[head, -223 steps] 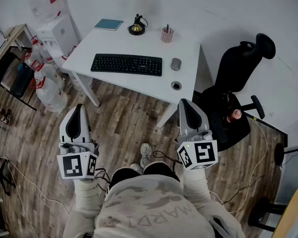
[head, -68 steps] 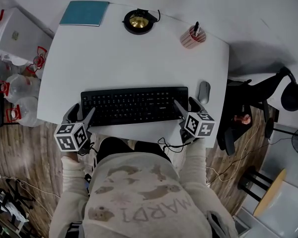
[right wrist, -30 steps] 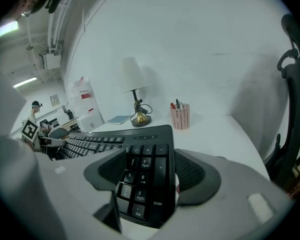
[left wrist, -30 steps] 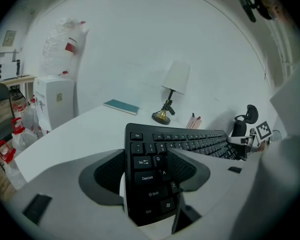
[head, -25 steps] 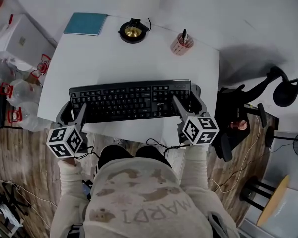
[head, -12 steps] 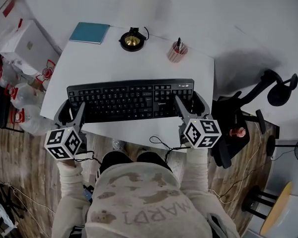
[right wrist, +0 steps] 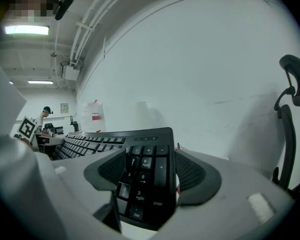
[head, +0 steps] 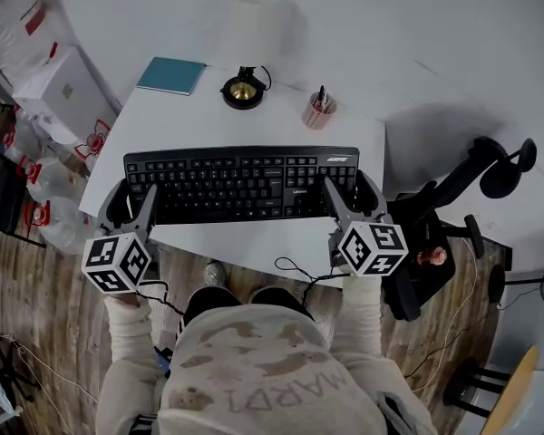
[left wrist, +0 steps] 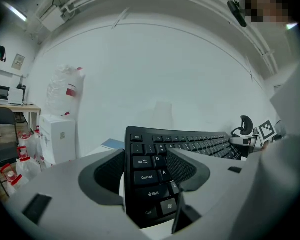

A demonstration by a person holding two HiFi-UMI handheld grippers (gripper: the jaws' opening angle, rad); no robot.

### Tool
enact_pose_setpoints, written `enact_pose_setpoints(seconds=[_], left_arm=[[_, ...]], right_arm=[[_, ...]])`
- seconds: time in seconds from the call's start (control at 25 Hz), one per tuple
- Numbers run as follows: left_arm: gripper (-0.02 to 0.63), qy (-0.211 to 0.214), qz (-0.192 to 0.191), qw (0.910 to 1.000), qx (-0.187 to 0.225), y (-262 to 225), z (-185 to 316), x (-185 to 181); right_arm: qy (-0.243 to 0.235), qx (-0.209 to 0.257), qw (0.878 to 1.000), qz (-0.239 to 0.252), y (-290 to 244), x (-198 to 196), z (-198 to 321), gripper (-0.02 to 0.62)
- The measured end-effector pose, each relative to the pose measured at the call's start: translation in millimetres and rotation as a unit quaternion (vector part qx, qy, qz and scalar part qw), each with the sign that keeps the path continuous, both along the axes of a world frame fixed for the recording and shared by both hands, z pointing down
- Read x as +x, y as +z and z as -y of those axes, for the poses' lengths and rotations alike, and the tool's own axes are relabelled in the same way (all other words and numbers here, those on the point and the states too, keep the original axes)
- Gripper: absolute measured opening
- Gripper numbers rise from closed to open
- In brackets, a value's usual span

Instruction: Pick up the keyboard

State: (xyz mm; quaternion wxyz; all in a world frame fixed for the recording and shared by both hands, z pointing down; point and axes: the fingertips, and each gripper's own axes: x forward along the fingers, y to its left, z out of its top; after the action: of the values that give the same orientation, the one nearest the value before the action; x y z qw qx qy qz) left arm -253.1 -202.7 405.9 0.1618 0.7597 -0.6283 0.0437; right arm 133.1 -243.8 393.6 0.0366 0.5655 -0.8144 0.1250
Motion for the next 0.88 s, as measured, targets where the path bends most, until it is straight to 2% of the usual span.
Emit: enact_pose_setpoints(seconds=[0.88], left_arm=[[0.259,-0.027,0.009,0.9955,0.091,-78.5,-35.7,17.6]], right_arm=[[-0.001,0.087,0.996,0.011,-76.2,17.9,-31.4,0.318]])
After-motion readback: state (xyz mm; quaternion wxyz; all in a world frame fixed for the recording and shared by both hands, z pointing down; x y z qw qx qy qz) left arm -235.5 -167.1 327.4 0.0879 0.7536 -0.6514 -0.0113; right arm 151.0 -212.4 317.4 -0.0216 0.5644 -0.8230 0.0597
